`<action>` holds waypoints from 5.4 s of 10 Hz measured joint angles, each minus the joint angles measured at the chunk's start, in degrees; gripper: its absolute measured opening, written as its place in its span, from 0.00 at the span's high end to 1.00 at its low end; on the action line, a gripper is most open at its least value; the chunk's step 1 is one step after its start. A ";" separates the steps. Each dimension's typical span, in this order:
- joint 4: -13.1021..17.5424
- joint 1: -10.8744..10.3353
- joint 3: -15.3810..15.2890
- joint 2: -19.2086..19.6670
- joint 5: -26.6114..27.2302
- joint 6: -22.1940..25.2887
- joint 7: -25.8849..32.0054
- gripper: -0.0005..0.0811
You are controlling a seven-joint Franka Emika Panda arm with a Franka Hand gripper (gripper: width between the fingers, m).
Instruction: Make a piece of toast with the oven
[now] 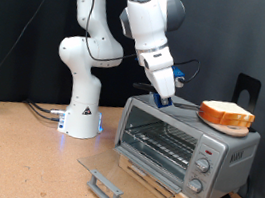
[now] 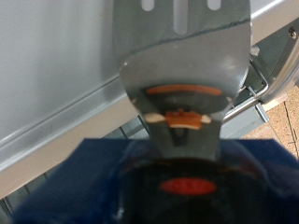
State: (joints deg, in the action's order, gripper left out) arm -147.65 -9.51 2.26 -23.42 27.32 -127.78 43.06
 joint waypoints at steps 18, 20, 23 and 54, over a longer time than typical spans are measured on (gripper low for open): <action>1.35 -0.01 -0.82 1.10 -1.11 -1.08 -0.92 0.51; 1.36 -0.01 -0.96 1.10 -2.44 -0.88 -1.79 0.51; 1.31 0.02 -1.56 1.10 -3.67 -0.84 -3.82 0.51; 3.09 -2.31 -9.96 5.17 1.91 -8.27 -10.45 0.51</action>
State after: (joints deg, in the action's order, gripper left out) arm -144.55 -11.82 -7.70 -18.25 29.24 -136.05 32.61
